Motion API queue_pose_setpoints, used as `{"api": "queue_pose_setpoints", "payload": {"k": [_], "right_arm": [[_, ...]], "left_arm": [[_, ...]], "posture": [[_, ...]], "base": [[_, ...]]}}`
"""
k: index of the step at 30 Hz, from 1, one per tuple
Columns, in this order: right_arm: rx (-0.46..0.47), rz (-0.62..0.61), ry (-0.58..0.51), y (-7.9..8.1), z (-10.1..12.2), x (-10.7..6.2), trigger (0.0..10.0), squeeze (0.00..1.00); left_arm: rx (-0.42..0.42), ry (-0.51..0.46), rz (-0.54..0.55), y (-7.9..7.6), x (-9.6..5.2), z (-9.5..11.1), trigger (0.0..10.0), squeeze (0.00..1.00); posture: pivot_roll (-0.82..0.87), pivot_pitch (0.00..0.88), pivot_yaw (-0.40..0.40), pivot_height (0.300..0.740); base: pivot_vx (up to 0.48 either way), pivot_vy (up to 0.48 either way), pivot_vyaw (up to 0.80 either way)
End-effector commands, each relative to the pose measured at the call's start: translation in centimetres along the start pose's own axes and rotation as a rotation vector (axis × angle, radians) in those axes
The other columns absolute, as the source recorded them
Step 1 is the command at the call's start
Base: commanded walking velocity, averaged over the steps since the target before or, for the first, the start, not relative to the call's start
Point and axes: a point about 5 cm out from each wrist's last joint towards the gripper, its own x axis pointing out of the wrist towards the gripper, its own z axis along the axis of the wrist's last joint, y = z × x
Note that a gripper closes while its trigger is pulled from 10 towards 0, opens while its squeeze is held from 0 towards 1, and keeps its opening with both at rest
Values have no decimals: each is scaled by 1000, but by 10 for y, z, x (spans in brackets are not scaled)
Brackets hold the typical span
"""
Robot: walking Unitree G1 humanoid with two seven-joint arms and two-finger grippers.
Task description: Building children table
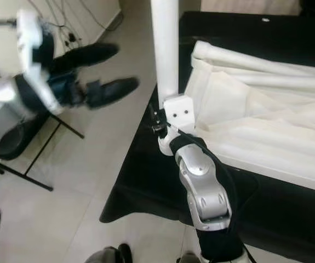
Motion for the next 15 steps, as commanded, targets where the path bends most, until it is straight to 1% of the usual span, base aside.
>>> {"api": "queue_pose_setpoints", "payload": {"k": [1,2,3,5,7,10,11,12,15], "right_arm": [[46,49,190,11,-35,-6,10000,0],[51,52,188,12,-35,-7,10000,0],[51,52,188,12,-35,-7,10000,0],[57,62,183,14,-33,-7,10000,0],[61,72,178,15,-32,-7,10000,0],[64,77,175,17,-31,-7,10000,0],[66,81,172,18,-30,-7,10000,0],[66,81,172,18,-30,-7,10000,0],[71,90,166,21,-27,-6,10000,0]], "left_arm": [[-6,13,-4,5,5,-6,10000,0],[-1,15,-10,8,10,-6,10000,0],[-1,15,-10,8,10,-6,10000,0],[-13,26,-36,15,21,-7,10000,0],[-20,37,-65,19,29,-9,10000,0],[-23,42,-80,20,33,-10,10000,0],[-48,36,-101,20,37,-10,10000,0],[-48,36,-101,20,37,-10,10000,0],[-122,25,-193,15,47,-12,10000,0]], "posture": [[-13,236,112,740],[-15,242,113,740],[-15,242,113,740],[-15,242,114,740],[-10,245,115,740],[-9,244,116,740],[-8,246,118,740],[-8,246,118,740],[-11,248,122,740]], "base": [[0,0,0],[0,0,0],[0,0,0],[0,0,0],[0,0,0],[0,0,0],[0,0,0],[0,0,0],[0,0,0]]}}
